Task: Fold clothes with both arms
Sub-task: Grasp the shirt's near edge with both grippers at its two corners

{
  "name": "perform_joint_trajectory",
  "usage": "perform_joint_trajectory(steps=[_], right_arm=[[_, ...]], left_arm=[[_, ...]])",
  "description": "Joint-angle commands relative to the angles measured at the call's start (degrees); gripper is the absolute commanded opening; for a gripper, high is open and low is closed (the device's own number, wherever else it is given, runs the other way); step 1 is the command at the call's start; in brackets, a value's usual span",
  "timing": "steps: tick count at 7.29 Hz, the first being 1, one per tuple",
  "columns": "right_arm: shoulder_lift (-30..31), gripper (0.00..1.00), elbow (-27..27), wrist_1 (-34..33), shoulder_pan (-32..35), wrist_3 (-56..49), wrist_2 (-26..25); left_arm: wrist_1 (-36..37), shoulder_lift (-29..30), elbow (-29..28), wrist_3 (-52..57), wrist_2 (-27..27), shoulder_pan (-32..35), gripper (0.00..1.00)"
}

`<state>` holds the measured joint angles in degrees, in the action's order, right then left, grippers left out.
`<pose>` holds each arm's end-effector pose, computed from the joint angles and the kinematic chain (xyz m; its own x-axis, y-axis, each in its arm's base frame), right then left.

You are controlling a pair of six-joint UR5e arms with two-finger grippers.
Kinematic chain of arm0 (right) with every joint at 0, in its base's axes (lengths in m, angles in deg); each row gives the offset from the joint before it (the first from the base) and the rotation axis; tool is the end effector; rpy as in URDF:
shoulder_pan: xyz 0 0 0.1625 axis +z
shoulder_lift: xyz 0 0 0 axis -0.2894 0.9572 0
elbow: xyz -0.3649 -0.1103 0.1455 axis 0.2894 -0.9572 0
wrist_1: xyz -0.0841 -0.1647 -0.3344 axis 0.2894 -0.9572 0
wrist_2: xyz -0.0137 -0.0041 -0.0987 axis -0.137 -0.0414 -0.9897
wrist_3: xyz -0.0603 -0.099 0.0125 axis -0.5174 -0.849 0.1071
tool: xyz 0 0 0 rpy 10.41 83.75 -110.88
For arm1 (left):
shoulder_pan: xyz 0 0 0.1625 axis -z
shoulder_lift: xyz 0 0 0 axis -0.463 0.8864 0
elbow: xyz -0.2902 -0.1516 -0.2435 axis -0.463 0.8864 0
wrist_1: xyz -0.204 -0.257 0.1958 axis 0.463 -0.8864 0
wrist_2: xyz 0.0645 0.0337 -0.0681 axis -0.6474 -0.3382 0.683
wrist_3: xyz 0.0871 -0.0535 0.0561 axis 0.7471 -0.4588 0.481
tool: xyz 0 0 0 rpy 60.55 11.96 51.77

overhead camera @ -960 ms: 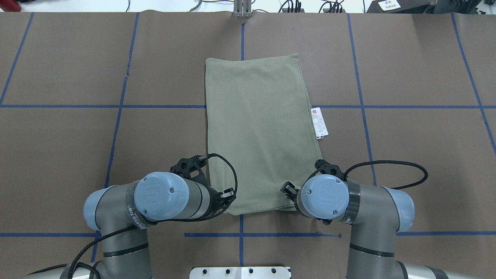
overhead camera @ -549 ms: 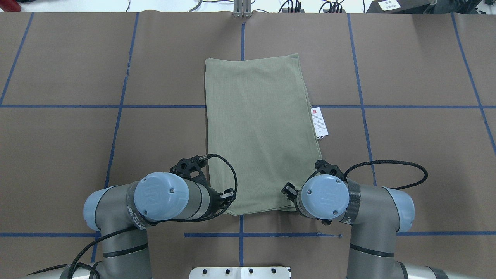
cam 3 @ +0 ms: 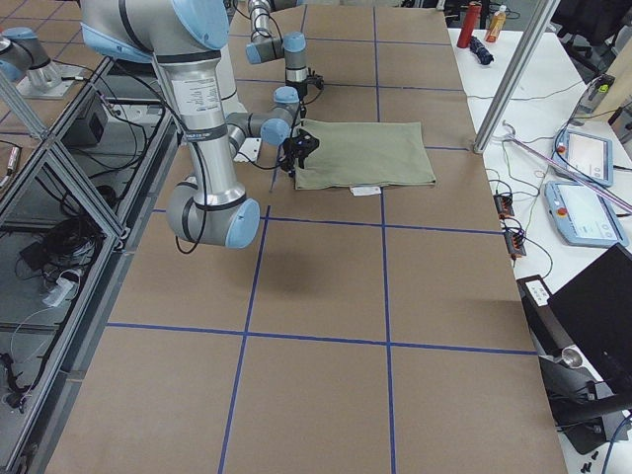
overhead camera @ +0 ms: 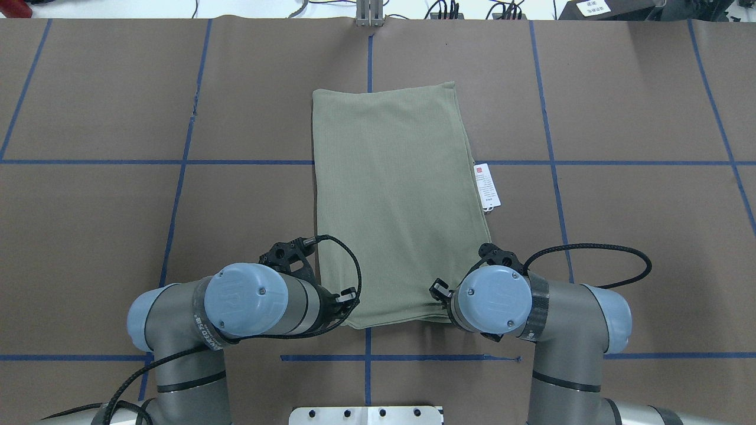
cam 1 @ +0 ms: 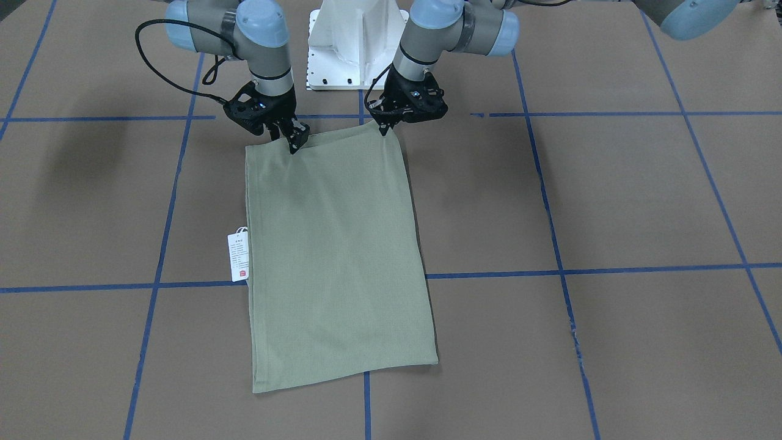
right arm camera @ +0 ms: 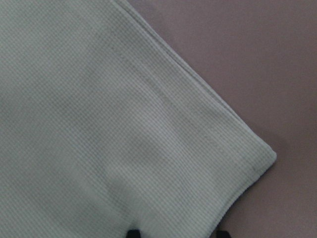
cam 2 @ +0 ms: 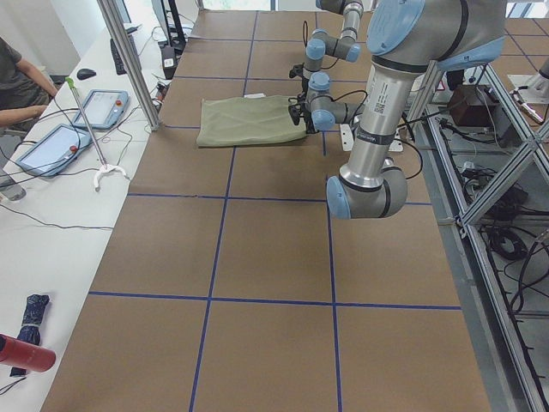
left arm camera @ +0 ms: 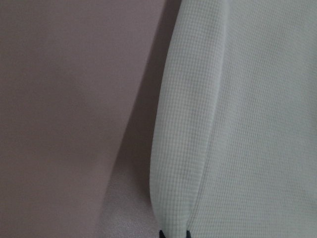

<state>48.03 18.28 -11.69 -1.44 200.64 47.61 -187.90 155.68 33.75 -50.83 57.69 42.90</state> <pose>-0.5224 -0.2691 0.3404 0.5629 0.6271 0.5384 -0.5121 0.7759 -0.3683 0.5589 -0.2727 0.2472 0.4331 -0.3548 -0.8285 0.2379 0.9317 -0.2746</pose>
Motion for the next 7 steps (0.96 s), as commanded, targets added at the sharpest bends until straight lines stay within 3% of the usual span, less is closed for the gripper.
perform_joint_trajectory(steps=[1, 7], right_arm=[[-0.45, 0.00, 0.25, 0.10, 0.00, 0.00, -0.02], [-1.86, 0.00, 3.31, 0.10, 1.14, 0.96, -0.02]], left_arm=[[-0.01, -0.05, 0.00, 0.06, 0.00, -0.03, 0.00], [0.16, -0.74, 1.30, 0.15, 0.00, -0.03, 0.00]])
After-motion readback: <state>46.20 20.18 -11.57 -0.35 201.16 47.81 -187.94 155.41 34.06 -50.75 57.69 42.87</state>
